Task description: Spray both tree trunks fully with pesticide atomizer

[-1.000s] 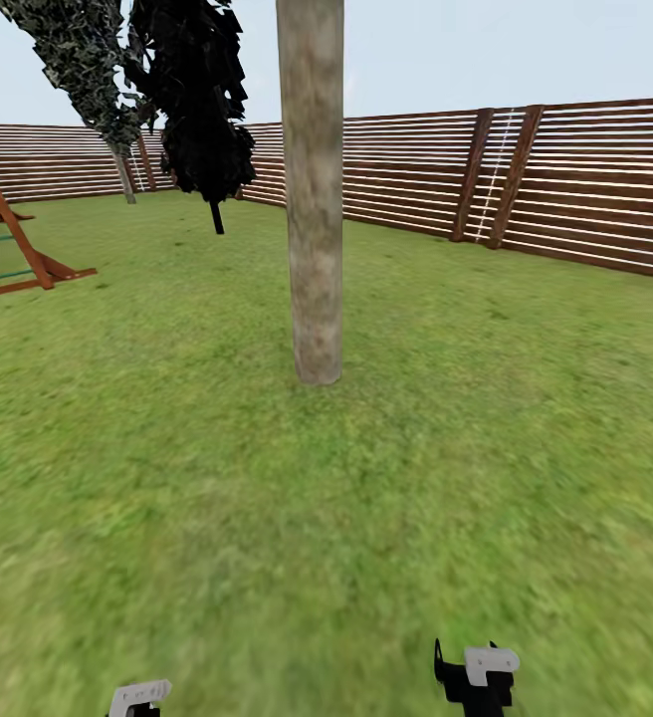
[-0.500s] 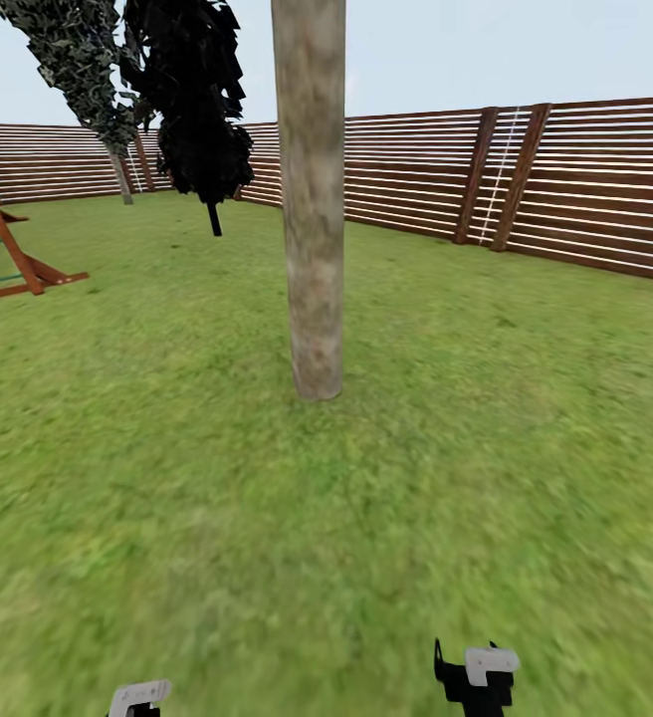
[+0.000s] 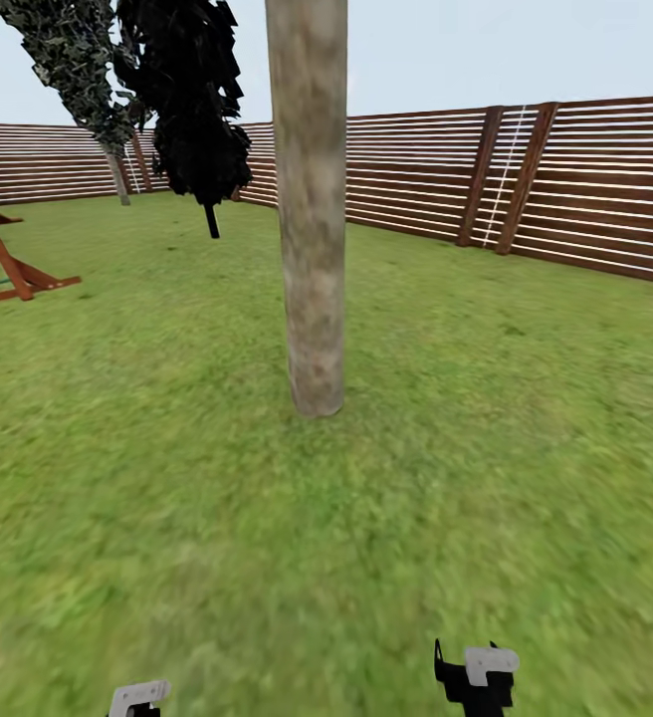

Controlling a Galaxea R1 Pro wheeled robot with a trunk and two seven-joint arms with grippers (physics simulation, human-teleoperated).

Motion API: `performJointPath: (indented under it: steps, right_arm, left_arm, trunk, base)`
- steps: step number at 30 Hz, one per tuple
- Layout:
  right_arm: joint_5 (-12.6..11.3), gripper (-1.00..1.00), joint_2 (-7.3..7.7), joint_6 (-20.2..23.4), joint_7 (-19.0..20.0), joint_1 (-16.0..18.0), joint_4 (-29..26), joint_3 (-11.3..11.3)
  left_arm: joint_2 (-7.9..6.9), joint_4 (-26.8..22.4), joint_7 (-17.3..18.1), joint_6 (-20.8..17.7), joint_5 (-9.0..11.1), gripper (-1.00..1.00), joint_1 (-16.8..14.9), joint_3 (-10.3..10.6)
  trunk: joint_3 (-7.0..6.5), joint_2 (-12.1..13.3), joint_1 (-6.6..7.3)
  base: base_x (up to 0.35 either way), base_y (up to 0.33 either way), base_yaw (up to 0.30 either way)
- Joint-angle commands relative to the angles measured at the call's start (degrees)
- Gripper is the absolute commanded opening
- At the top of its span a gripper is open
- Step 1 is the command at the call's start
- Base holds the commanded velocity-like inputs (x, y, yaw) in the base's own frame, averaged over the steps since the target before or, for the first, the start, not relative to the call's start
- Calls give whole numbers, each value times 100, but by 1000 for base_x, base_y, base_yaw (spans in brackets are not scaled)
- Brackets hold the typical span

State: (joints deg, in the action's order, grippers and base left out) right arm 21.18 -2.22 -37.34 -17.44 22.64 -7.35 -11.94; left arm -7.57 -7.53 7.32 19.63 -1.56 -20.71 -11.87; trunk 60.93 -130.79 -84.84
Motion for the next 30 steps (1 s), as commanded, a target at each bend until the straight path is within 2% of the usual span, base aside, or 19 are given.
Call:
performJointPath:
  steps: [1,18,25,30]
  right_arm:
    - [61,100,-1,-10,-32,3,3,-35]
    - [44,100,1,-10,-48,3,-5,-39]
    - [32,100,0,-10,-56,3,-9,-43]
    - [53,100,-14,-10,-28,8,-30,-38]
  left_arm:
    - [0,6,41,14,-14,-100,-4,-49]
    - [-40,0,41,19,-20,-100,-4,-57]
    - [-51,-111,60,28,-33,-100,-5,-43]
    - [-121,-438,82,19,-82,-100,-12,17]
  trunk:
    - [5,-2,-3]
    - [3,-2,-3]
    - [-19,-2,-3]
    - [-20,-2,-3]
  base:
    - [338,0,0]
    - [338,0,-4]
    - [338,0,-97]
    - [182,0,-7]
